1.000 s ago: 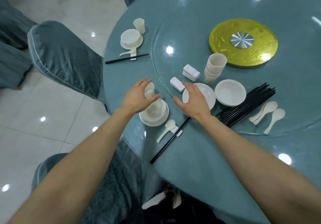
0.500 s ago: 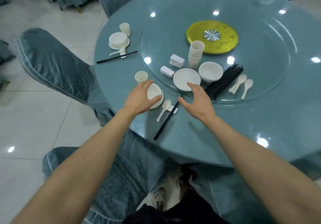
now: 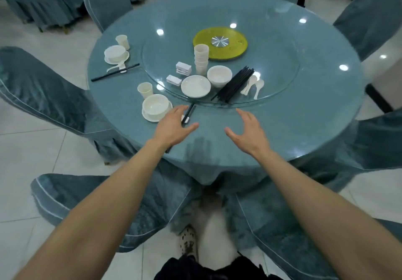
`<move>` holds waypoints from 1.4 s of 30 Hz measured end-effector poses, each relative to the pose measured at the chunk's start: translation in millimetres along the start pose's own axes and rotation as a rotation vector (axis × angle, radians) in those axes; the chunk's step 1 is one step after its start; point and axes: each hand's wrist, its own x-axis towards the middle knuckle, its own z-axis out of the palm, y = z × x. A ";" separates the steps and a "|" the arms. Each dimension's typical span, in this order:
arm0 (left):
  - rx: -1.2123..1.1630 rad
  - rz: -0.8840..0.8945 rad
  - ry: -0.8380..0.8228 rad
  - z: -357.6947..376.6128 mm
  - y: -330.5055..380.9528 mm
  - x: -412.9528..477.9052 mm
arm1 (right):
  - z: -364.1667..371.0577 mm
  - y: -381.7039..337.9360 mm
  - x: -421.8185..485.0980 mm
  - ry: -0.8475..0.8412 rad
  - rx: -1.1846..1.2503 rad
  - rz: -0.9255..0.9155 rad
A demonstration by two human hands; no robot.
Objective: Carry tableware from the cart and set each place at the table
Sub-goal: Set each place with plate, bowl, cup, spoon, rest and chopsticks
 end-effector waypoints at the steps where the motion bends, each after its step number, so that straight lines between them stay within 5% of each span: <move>1: 0.003 -0.001 -0.002 6.3 10.3 -6.0 | -6.6 9.6 -8.2 0.000 0.003 0.006; 17: 0.042 -0.074 -0.048 104.6 155.9 -139.2 | -99.3 132.8 -128.4 -0.116 0.001 -0.042; 42: 0.024 -0.059 0.016 160.9 271.2 -67.7 | -197.9 242.0 -91.3 -0.060 -0.013 -0.069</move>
